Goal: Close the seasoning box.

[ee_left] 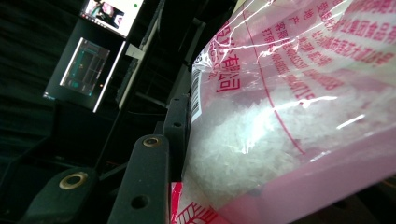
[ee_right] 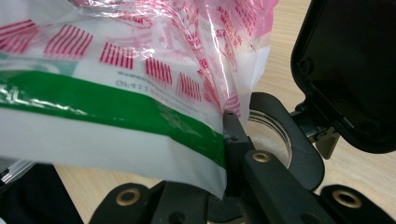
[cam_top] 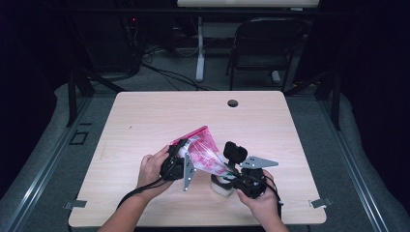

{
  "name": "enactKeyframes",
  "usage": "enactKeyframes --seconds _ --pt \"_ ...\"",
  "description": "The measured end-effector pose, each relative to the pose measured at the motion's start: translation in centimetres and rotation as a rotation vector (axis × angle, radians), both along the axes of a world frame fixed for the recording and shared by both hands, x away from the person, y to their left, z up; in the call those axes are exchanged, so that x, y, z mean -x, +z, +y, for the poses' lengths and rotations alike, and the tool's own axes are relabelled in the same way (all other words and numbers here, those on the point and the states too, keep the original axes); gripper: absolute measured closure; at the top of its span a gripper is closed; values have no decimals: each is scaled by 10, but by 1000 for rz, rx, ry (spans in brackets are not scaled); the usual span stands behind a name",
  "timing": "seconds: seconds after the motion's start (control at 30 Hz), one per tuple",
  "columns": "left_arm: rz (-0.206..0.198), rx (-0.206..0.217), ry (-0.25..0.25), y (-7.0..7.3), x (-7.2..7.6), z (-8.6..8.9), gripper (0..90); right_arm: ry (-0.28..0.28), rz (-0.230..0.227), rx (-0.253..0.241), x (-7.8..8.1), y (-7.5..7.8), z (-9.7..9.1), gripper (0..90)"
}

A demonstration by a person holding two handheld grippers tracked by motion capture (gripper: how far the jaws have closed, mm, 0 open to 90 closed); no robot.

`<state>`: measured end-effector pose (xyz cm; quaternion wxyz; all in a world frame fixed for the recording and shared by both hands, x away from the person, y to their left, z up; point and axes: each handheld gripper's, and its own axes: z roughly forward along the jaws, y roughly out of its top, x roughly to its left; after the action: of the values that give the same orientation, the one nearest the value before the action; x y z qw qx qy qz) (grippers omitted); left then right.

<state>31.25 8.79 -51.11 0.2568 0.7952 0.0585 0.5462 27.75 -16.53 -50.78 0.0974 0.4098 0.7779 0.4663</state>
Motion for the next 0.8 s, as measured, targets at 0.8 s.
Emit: enactKeyframes --seconds 0.8 --pt "104 44 1 -12 -7 2 692 -5 -12 -14 1 3 -1 899"
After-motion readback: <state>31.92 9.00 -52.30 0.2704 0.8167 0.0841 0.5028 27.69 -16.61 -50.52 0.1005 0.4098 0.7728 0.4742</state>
